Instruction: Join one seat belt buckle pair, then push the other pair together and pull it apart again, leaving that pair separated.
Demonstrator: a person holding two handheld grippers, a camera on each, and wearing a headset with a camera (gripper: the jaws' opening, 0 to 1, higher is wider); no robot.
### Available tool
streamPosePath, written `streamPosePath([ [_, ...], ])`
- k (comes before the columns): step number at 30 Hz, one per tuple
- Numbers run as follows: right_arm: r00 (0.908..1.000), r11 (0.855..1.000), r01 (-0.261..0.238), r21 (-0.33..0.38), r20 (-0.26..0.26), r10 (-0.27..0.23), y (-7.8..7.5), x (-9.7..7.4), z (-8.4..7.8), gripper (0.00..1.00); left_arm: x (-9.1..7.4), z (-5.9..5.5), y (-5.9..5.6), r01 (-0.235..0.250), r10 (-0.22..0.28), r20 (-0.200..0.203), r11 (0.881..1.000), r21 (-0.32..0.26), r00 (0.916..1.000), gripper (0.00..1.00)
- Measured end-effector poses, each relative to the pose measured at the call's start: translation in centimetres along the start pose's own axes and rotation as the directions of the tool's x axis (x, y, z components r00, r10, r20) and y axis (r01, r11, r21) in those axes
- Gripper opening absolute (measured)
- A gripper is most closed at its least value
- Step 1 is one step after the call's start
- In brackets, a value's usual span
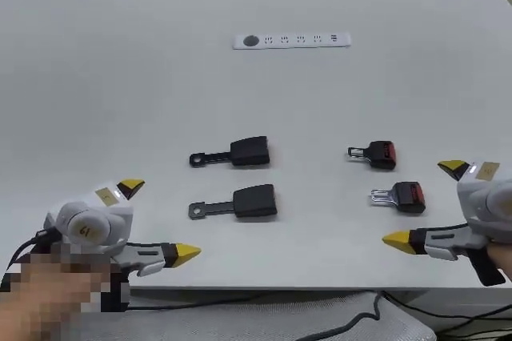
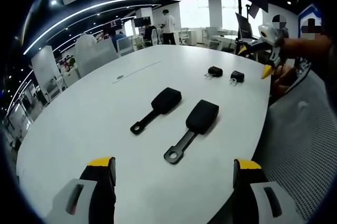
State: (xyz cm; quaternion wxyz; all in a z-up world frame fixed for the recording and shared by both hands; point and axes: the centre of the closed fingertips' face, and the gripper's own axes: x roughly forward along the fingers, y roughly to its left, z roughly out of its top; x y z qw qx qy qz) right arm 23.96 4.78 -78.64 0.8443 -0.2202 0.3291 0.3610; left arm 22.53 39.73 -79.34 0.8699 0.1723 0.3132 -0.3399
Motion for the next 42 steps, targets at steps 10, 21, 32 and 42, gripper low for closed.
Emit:
streamPosePath([
  [10,1.0000,1.000,-0.005,-0.015,-0.003,0.005,0.2,0.1,0.6,0.97,0.0,0.0,-0.4,0.016,-0.016,-0.001,1.000,-0.012,0.9999,0.93],
  [21,0.9999,1.000,-0.005,-0.022,-0.009,0.005,-0.1,0.0,0.8,0.97,0.0,0.1,-0.5,0.021,-0.021,-0.006,1.000,-0.012,0.9998,0.92],
  [32,0.9999,1.000,-0.010,-0.026,-0.007,0.010,-0.4,0.4,1.0,0.96,0.0,0.1,-0.3,0.012,-0.012,-0.002,1.000,-0.003,0.9999,0.91],
  [42,0.9986,0.998,-0.042,-0.053,-0.033,0.040,-0.2,0.5,0.5,0.83,0.4,-0.8,-1.1,0.060,-0.056,-0.070,0.997,0.055,0.9960,0.86],
])
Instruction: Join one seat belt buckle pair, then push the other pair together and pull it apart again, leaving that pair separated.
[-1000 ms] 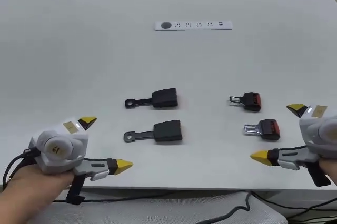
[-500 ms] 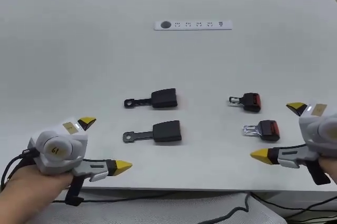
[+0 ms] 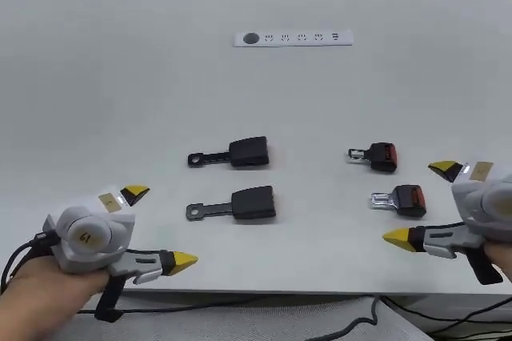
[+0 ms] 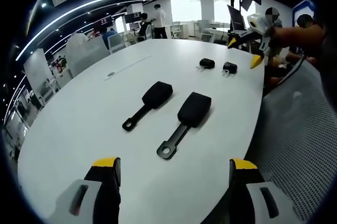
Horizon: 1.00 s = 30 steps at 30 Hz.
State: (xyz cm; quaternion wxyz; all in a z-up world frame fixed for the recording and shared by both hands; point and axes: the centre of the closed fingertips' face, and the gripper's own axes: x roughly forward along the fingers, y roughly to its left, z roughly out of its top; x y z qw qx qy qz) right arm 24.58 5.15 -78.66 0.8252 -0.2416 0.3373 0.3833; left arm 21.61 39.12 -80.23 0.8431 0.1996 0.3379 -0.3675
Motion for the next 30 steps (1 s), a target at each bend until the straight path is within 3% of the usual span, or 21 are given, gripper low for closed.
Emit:
streamPosePath([
  [4,0.9999,1.000,-0.012,-0.028,-0.005,0.012,-0.1,0.0,0.1,0.78,0.3,0.1,-0.1,0.020,-0.019,-0.030,1.000,0.016,0.9994,0.79],
  [7,0.9999,0.999,-0.015,-0.032,-0.009,0.014,-0.7,-0.1,0.1,0.76,0.6,0.9,-0.1,0.029,-0.028,-0.027,0.998,0.058,0.9992,0.77],
  [9,0.9998,0.999,-0.020,-0.035,-0.011,0.020,-0.9,-0.1,0.2,0.75,0.9,1.8,0.0,0.042,-0.042,-0.005,0.994,0.100,0.9991,0.74],
  [12,0.9993,0.998,-0.034,-0.057,-0.019,0.033,-1.2,0.1,0.0,0.70,1.5,2.7,0.0,0.065,-0.065,0.000,0.993,0.099,0.9979,0.70],
  [19,0.9935,0.985,-0.088,-0.151,-0.085,0.076,-1.5,0.9,-1.0,0.68,3.6,3.8,-0.1,0.126,-0.119,-0.046,0.971,0.203,0.9919,0.66],
  [22,0.9894,0.977,-0.115,-0.179,-0.108,0.096,-1.7,1.2,-1.4,0.65,4.5,3.6,-0.1,0.144,-0.127,-0.090,0.965,0.221,0.9878,0.63],
  [25,0.9862,0.970,-0.135,-0.204,-0.122,0.111,-2.2,1.8,-1.8,0.60,5.4,4.0,-0.5,0.168,-0.149,-0.095,0.955,0.245,0.9843,0.57],
  [30,0.9765,0.954,-0.182,-0.238,-0.158,0.147,-2.1,2.2,-2.3,0.57,6.8,4.3,-1.1,0.207,-0.180,-0.119,0.938,0.277,0.9764,0.57],
])
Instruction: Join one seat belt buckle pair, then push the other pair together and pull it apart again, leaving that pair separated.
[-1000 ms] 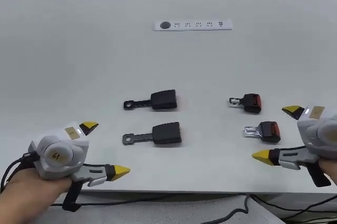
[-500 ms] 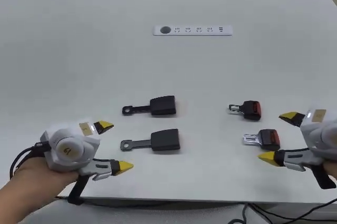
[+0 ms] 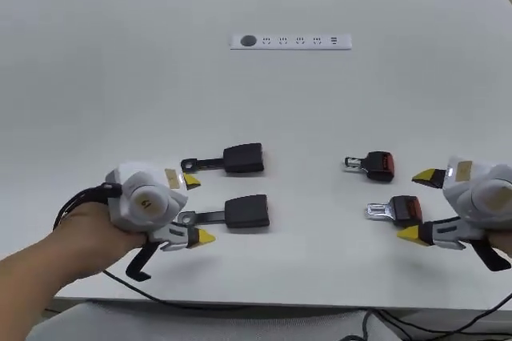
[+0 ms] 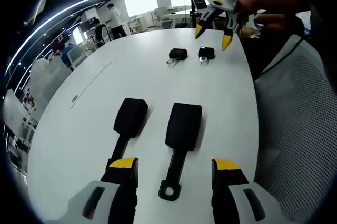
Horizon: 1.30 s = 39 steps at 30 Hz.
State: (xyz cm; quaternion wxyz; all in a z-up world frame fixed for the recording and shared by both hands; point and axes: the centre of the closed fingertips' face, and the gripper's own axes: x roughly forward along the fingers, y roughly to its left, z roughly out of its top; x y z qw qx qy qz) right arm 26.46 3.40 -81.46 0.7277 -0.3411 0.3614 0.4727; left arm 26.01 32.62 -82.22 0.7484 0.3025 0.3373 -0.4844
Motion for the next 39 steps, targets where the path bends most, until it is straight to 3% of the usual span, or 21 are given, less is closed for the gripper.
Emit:
streamPosePath([
  [5,0.9982,0.998,-0.047,-0.049,-0.039,0.045,0.0,1.0,-0.9,0.50,1.3,0.4,0.1,0.033,-0.033,-0.008,0.999,0.027,0.9994,0.55],
  [8,0.9967,0.996,-0.064,-0.056,-0.054,0.061,-0.3,1.5,-1.3,0.48,1.8,0.6,-0.2,0.064,-0.063,-0.019,0.997,0.035,0.9978,0.49],
  [17,0.9880,0.989,-0.120,-0.082,-0.107,0.111,-0.9,2.5,-2.4,0.43,3.9,1.7,-0.3,0.110,-0.107,-0.038,0.990,0.084,0.9935,0.46],
  [20,0.9831,0.986,-0.144,-0.086,-0.126,0.133,-1.0,2.6,-2.8,0.42,4.2,2.2,-0.5,0.133,-0.130,-0.042,0.986,0.099,0.9907,0.42],
  [23,0.9728,0.978,-0.189,-0.087,-0.153,0.174,-0.6,2.8,-3.4,0.38,4.5,2.4,-0.4,0.143,-0.139,-0.049,0.984,0.103,0.9892,0.42],
  [27,0.9725,0.976,-0.193,-0.105,-0.153,0.176,-0.7,2.9,-3.3,0.38,4.8,2.5,-0.8,0.170,-0.164,-0.059,0.978,0.120,0.9847,0.41],
  [30,0.9699,0.973,-0.203,-0.110,-0.159,0.185,-0.7,3.0,-3.3,0.37,5.0,2.6,-1.7,0.215,-0.207,-0.070,0.966,0.143,0.9759,0.35],
  [33,0.9669,0.968,-0.216,-0.126,-0.166,0.194,-0.7,3.1,-3.4,0.36,5.3,2.2,-1.3,0.216,-0.203,-0.088,0.960,0.178,0.9753,0.34],
  [36,0.9640,0.970,-0.229,-0.083,-0.157,0.214,-0.8,3.2,-3.4,0.36,5.5,2.1,-1.3,0.226,-0.208,-0.105,0.951,0.211,0.9726,0.34],
  [39,0.9644,0.968,-0.234,-0.092,-0.148,0.219,-0.8,3.2,-3.4,0.35,5.9,1.9,-1.3,0.227,-0.208,-0.109,0.951,0.211,0.9720,0.33],
])
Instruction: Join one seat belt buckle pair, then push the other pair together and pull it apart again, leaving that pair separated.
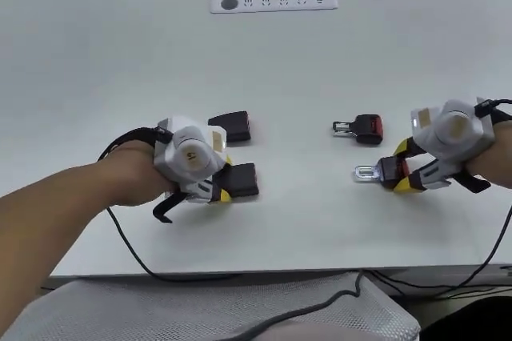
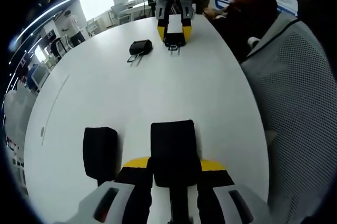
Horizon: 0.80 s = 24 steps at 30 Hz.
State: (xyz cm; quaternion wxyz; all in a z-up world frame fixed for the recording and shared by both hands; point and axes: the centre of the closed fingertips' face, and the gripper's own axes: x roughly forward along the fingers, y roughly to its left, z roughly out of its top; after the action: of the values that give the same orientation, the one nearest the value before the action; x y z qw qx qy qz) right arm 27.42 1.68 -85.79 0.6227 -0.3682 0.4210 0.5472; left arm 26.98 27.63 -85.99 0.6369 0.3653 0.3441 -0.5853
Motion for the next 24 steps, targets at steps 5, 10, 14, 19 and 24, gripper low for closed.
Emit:
streamPosePath([
  [5,1.0000,1.000,-0.001,-0.014,-0.007,0.001,0.1,0.0,0.0,0.35,0.0,0.0,0.0,0.004,-0.004,-0.007,1.000,0.008,1.0000,0.32],
  [10,1.0000,1.000,-0.001,-0.013,-0.008,0.001,0.1,0.0,0.0,0.35,0.0,0.0,-0.1,0.004,-0.003,0.007,1.000,-0.018,1.0000,0.32],
  [14,1.0000,0.999,0.000,0.048,0.002,0.000,0.2,0.0,0.6,0.35,0.0,0.0,-0.2,-0.001,0.001,-0.002,1.000,-0.026,1.0000,0.32],
  [19,0.9999,1.000,0.010,-0.005,0.007,-0.010,1.1,0.8,2.4,0.35,0.0,0.1,-0.3,0.003,-0.003,-0.006,1.000,-0.026,1.0000,0.32],
  [24,0.9997,1.000,0.011,-0.006,0.022,-0.011,1.5,1.6,4.2,0.35,0.0,0.1,-0.4,0.009,-0.009,-0.009,1.000,-0.028,0.9999,0.32],
])
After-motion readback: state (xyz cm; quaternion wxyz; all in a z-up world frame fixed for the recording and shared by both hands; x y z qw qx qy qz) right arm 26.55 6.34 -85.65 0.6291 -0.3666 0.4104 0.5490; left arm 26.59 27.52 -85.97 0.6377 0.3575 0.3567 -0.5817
